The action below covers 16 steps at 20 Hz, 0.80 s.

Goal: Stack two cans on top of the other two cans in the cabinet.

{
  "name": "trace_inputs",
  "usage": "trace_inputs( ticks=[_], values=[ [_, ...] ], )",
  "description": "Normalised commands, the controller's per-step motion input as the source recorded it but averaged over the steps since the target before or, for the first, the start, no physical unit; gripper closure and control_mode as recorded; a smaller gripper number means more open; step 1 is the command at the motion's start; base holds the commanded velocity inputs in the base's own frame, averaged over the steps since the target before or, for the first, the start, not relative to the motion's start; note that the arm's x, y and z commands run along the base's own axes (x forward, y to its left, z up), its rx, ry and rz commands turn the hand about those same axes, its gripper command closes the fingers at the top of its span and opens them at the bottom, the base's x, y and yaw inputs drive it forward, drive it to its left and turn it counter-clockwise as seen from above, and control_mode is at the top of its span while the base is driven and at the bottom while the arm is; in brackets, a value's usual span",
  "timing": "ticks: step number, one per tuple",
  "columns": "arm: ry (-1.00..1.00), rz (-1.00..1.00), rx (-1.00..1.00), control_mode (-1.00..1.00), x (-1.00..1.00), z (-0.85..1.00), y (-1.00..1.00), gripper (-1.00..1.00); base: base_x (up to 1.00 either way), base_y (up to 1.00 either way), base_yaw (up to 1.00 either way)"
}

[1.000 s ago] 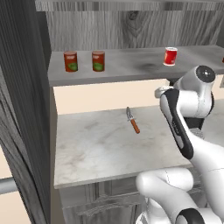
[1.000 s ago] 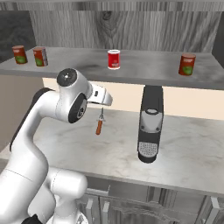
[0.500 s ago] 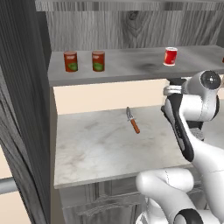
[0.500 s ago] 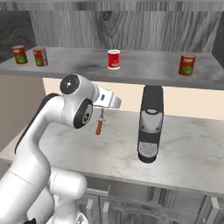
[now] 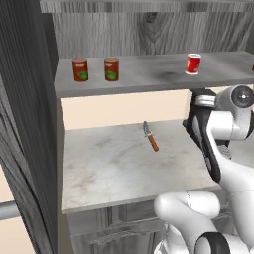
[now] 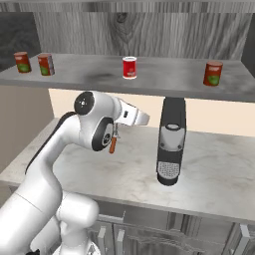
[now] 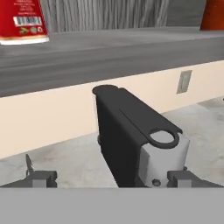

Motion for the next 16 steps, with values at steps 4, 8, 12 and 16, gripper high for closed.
trace_inputs(
  ticks=[4, 8, 12, 16],
  values=[
    [-0.01, -0.07, -0.06, -1.0, 0.0, 0.22, -0.41, -1.0, 0.0, 0.0, 0.0],
    [-0.01, -0.05, -0.05, -1.0, -0.08, 0.2, -0.47, -1.0, 0.0, 0.0, 0.0],
    [-0.01, -0.04, -0.05, -1.0, -0.12, 0.23, -0.41, -1.0, 0.0, 0.0, 0.0],
    [-0.04, -0.02, -0.04, -1.0, -0.23, 0.24, -0.33, -1.0, 0.0, 0.0, 0.0]
  ],
)
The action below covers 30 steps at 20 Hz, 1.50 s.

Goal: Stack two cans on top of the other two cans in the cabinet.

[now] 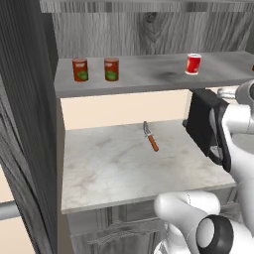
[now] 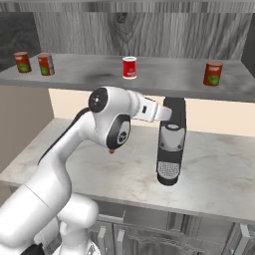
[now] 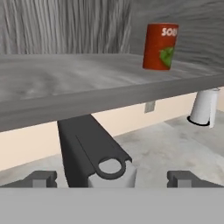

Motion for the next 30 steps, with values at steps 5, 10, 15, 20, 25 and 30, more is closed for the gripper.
trace_inputs(
  ticks=[5, 10, 15, 20, 25, 30],
  values=[
    [-0.05, -0.01, -0.03, -1.0, -0.35, 0.26, -0.24, -1.0, 0.0, 0.0, 0.0],
    [-0.06, 0.0, -0.03, -1.0, -0.4, 0.3, -0.1, -1.0, 0.0, 0.0, 0.0],
    [-0.07, 0.0, 0.0, -1.0, -0.13, 0.28, 0.0, -1.0, 0.0, 0.0, 0.0],
    [-0.03, 0.0, 0.0, -1.0, 0.0, 0.24, -0.02, -1.0, 0.0, 0.0, 0.0],
    [-0.03, 0.0, 0.0, -1.0, 0.0, 0.13, 0.0, -1.0, 0.0, 0.0, 0.0],
    [-0.04, 0.0, 0.0, -1.0, 0.02, 0.05, 0.0, -1.0, 0.0, 0.0, 0.0]
  ],
)
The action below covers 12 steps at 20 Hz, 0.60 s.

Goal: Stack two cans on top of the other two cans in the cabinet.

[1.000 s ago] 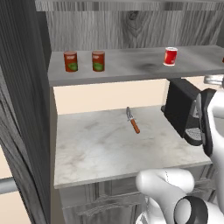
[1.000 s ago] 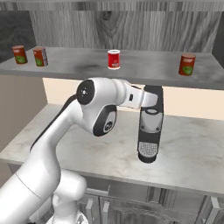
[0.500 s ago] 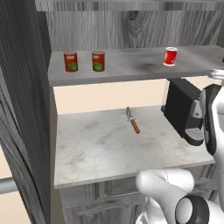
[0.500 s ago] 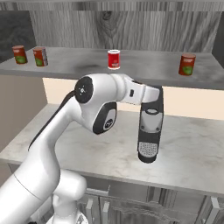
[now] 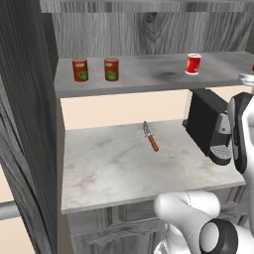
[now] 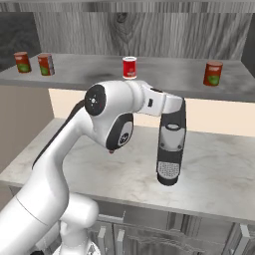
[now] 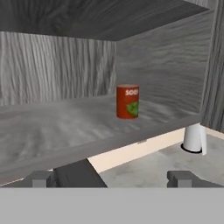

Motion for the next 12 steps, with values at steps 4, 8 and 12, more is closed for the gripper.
trace_inputs(
  ticks=[4, 8, 12],
  values=[
    [-0.08, 0.0, 0.0, -1.0, 0.01, 0.0, 0.0, -1.0, 0.0, 0.0, 0.0],
    [-0.16, 0.0, 0.0, -1.0, 0.0, 0.03, 0.0, -1.0, 0.0, 0.0, 0.0],
    [-0.13, 0.0, 0.0, -1.0, -0.11, 0.12, 0.0, -1.0, 0.0, 0.0, 0.0]
  ],
)
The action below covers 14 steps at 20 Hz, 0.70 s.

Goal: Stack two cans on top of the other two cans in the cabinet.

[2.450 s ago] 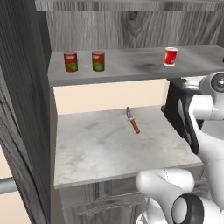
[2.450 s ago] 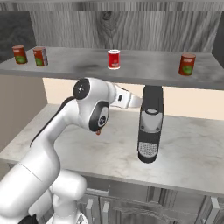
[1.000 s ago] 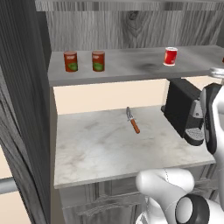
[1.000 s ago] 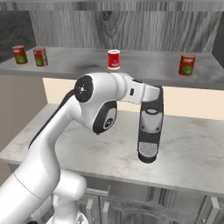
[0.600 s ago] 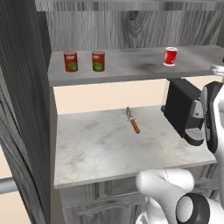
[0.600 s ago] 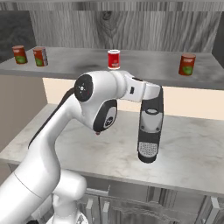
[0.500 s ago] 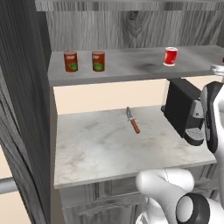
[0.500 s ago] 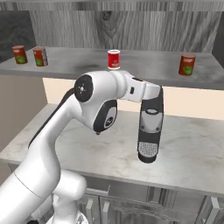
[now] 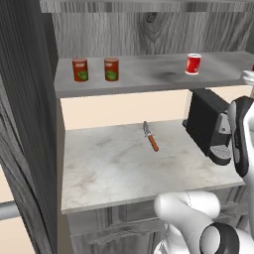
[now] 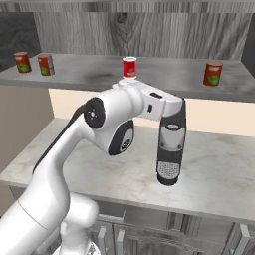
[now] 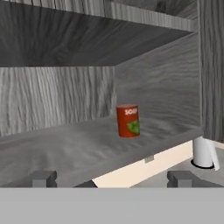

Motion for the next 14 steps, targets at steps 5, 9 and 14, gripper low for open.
trace_inputs(
  ticks=[5, 9, 14],
  values=[
    [-0.1, 0.0, -0.01, -1.0, -0.23, 0.16, 0.0, -1.0, 0.0, 0.0, 0.0],
    [-0.02, 0.0, 0.0, -1.0, 0.0, 0.07, 0.0, -1.0, 0.0, 0.0, 0.0],
    [0.0, 0.0, 0.0, -1.0, 0.01, 0.02, -0.09, -1.0, 0.0, 0.0, 0.0]
  ],
)
